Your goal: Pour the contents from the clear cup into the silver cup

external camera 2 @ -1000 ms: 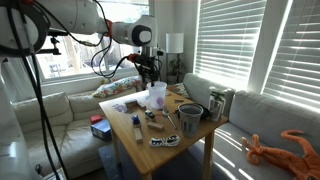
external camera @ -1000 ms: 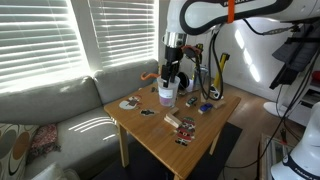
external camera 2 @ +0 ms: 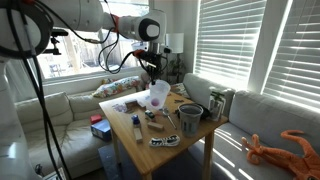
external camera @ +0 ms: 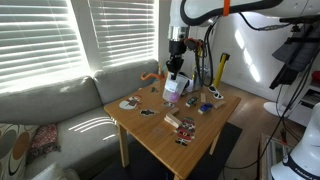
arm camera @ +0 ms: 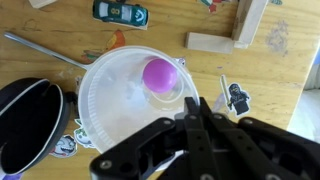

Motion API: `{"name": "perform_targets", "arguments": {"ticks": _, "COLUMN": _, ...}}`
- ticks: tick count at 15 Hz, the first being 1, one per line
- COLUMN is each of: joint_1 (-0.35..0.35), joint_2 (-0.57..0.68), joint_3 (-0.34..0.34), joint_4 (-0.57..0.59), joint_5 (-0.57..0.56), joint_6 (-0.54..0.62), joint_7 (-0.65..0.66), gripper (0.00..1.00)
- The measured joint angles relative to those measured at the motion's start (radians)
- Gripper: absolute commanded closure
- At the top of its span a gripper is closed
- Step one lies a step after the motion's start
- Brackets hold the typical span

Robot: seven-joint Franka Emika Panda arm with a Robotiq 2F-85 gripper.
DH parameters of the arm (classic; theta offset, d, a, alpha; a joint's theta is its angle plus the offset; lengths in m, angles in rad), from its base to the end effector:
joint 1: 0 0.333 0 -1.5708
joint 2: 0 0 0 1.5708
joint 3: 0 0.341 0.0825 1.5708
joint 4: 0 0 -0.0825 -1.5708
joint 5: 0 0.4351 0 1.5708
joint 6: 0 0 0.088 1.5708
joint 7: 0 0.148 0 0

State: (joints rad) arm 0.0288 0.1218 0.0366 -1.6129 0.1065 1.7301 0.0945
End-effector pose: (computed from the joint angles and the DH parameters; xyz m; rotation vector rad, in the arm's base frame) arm 0.6512 0.0557 0.5243 -3.0319 0.0705 0.0201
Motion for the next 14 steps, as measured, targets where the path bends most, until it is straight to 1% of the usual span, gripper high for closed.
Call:
{"name": "perform_targets", "arguments": {"ticks": 5, "joint_1": -0.042, "joint_2": -0.059, "joint_3": -0.035, "joint_4": 0.007, "joint_5": 0.018, "joint_6": -0.006, "joint_7": -0.008, "gripper": 0.99}}
{"name": "perform_targets", "arguments": {"ticks": 7, "joint_1": -0.064, "joint_2": -0.107, "joint_3": -0.056, "joint_4": -0.008, "joint_5": 0.035, "joint_6": 0.004, "joint_7": -0.031, "gripper": 0.99}}
{"name": "perform_targets", "arguments": {"ticks": 8, "joint_1": -0.076, "joint_2": -0.134, "joint_3": -0.068, "joint_4": -0.020, "joint_5": 0.051, "joint_6": 0.004, "joint_7": -0.047, "gripper": 0.96}}
{"name": "perform_targets", "arguments": {"ticks": 10, "joint_1": -0.096, "joint_2": -0.183, "joint_3": -0.092, "joint_4": -0.048, "joint_5": 0.080, "joint_6": 0.003, "joint_7": -0.075, "gripper": 0.96}}
{"name": "perform_targets", "arguments": {"ticks": 14, "joint_1": -0.102, "joint_2": -0.213, "joint_3": -0.101, "joint_4": -0.080, "joint_5": 0.089, "joint_6": 0.003, "joint_7": -0.088, "gripper": 0.96}}
